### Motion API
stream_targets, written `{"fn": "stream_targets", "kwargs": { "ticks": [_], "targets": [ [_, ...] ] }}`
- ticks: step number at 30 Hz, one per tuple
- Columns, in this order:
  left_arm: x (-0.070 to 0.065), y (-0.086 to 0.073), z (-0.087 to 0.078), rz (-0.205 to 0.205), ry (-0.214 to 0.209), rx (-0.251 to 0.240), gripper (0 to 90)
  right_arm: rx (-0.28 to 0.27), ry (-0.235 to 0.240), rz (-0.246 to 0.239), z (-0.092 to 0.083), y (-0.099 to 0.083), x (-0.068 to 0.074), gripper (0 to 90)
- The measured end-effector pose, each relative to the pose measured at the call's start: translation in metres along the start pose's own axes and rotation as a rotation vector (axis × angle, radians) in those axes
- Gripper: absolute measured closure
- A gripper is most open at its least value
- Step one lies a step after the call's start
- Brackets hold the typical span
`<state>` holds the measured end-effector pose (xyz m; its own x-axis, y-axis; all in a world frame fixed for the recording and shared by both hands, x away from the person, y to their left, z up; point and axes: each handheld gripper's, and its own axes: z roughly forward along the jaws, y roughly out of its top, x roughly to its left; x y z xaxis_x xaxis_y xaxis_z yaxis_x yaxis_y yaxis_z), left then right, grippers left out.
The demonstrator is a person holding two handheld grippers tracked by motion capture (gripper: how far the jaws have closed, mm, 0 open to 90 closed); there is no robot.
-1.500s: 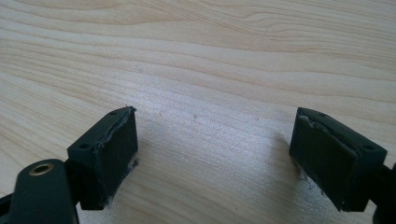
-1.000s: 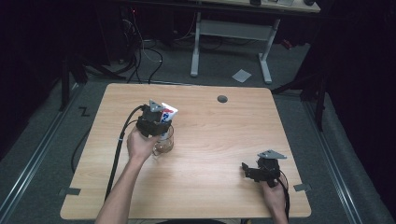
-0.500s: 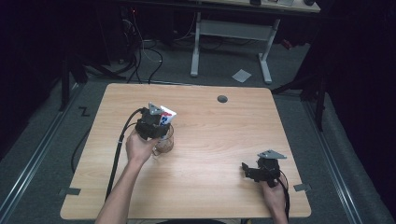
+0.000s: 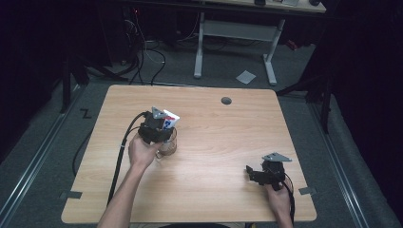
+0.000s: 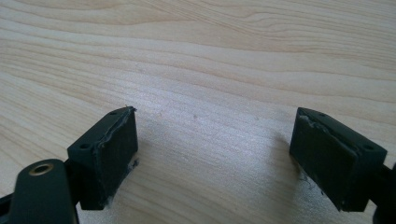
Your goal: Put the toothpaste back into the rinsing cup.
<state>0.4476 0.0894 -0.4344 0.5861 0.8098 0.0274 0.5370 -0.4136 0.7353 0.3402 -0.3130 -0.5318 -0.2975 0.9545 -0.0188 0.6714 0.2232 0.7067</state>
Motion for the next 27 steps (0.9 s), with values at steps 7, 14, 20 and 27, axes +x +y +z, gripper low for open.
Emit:
{"fn": "stream_targets", "kwargs": {
  "ticks": [7,14,20,27],
  "targets": [
    [-0.001,-0.004,-0.001,0.012,0.006,0.003,59.4,0.0,0.0,0.001,0.0,0.0,0.0,15.0],
    [-0.004,-0.008,-0.001,0.026,0.018,-0.003,59.1,0.0,0.001,0.0,0.0,0.0,0.0,15.0],
    [-0.003,-0.013,0.001,0.016,0.015,0.003,58.8,0.0,0.0,0.001,0.0,0.0,0.0,15.0],
    [-0.004,-0.015,0.0,0.015,0.017,-0.007,58.3,0.0,-0.001,0.001,0.0,0.0,0.0,15.0]
  ]
}}
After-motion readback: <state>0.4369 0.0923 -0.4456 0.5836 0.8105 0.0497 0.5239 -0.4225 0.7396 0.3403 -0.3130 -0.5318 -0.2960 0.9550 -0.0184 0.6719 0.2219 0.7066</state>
